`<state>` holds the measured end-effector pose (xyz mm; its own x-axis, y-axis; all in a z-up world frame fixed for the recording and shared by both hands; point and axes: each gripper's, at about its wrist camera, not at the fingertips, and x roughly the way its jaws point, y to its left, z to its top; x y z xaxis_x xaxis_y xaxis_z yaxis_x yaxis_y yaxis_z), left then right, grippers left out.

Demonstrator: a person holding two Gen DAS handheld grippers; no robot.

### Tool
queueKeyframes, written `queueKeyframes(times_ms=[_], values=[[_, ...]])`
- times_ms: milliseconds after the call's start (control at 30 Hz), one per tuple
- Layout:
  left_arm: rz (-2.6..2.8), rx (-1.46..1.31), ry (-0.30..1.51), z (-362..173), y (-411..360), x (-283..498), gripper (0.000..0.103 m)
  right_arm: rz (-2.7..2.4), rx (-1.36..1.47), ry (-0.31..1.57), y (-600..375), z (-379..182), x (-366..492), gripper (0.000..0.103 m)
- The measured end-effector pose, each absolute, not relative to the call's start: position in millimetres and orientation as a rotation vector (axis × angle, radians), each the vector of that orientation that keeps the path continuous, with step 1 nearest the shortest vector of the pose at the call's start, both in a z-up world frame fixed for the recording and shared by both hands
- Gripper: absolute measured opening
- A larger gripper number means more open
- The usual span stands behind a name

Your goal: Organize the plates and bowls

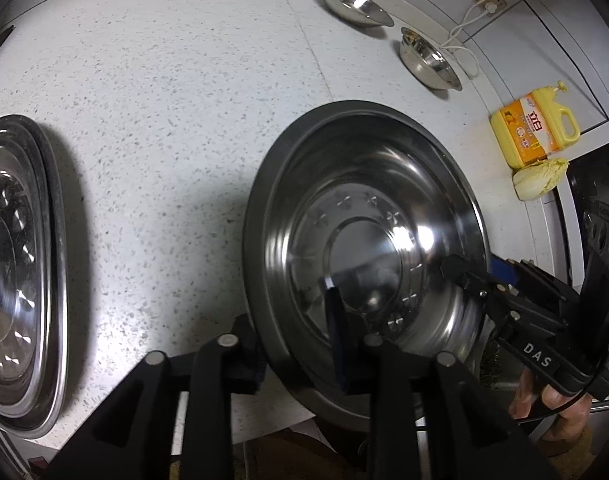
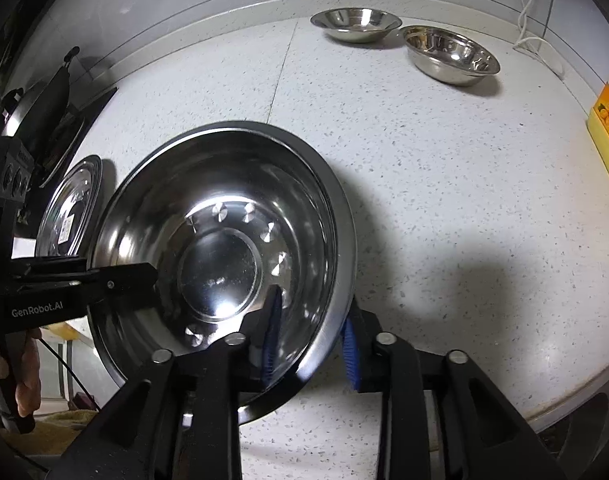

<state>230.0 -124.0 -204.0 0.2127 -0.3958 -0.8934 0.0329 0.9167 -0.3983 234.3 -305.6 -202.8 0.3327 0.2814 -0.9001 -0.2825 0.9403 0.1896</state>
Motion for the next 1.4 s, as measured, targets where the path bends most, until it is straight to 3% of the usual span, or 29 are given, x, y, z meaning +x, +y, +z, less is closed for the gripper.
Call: queueKeyframes(times_ms=[100,167,333,833,1400], values=[[-0.299,-0.319,1.3,-199,-122,228,0.047,0.36,-0.002,1.155,-304,-197,233,0.044],[-0.296,-0.311,1.274,-194,-118,226,0.047,0.351,-0.007,1.138,-305,-194,234,0.049],[-0.265,-0.322,1.246,-181,-100,226,0.057,0.334,0.017,1.107,-320,-185,238,0.051],[-0.295,-0.328,1.167,-147,-97,326,0.057,0.145,0.006,0.948,-418,-136,306,0.06],[-0.608,-0.368,1.25,-182,-196,470,0.057,0.218,0.011,0.992,-441,-177,463,0.06]])
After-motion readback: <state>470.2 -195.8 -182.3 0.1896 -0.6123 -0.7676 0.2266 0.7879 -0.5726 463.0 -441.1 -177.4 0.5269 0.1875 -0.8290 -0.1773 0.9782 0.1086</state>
